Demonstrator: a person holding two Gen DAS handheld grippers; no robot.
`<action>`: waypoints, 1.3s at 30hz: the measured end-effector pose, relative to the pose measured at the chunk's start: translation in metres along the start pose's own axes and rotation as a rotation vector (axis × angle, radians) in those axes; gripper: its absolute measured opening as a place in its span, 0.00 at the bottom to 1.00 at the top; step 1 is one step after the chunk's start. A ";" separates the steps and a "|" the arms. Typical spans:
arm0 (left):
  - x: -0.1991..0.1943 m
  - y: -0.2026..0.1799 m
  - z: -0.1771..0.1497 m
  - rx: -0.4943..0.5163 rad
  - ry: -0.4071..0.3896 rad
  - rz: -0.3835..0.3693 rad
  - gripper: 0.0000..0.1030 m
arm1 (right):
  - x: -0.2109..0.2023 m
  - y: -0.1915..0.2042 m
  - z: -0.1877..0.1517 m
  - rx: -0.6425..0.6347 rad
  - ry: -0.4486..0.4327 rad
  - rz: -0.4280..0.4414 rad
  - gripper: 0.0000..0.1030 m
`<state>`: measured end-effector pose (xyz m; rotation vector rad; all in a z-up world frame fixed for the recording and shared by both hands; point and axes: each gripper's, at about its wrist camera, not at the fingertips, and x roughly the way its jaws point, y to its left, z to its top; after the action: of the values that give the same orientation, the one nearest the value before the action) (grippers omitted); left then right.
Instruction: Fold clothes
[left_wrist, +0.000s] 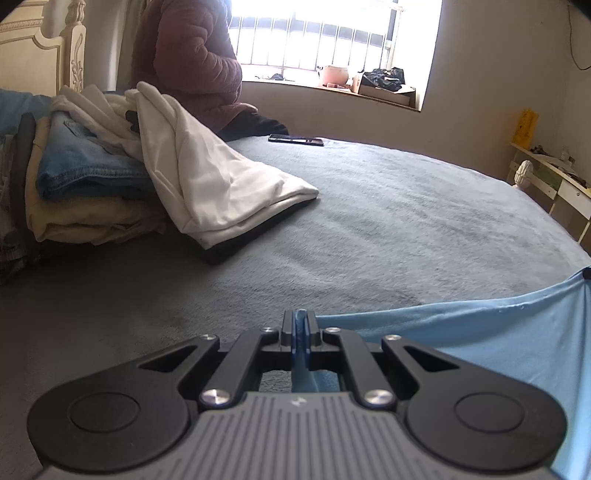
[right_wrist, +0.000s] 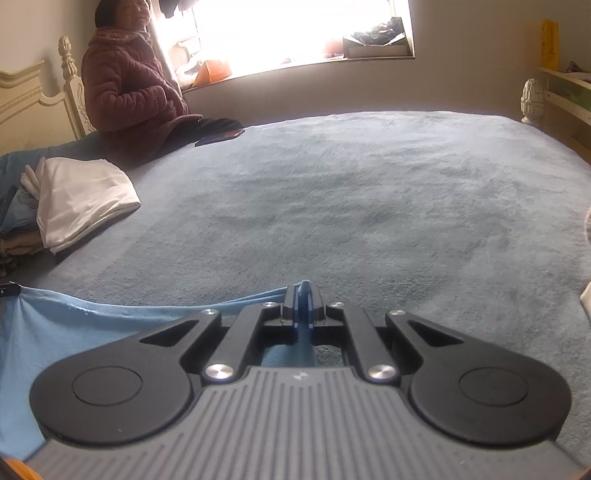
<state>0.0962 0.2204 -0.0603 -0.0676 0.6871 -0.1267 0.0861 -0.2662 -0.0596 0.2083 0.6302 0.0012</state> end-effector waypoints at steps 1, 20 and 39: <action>0.001 0.001 0.000 -0.002 0.003 0.003 0.05 | 0.003 0.001 0.000 -0.003 0.003 -0.001 0.02; 0.040 0.022 -0.015 -0.091 0.137 0.014 0.20 | 0.061 -0.019 -0.021 0.111 0.129 0.030 0.06; -0.101 0.077 -0.022 -0.300 0.133 0.005 0.65 | -0.085 -0.066 -0.065 0.413 0.071 0.013 0.40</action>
<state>0.0123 0.3105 -0.0221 -0.3476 0.8350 -0.0228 -0.0248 -0.3240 -0.0738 0.6139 0.6953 -0.1103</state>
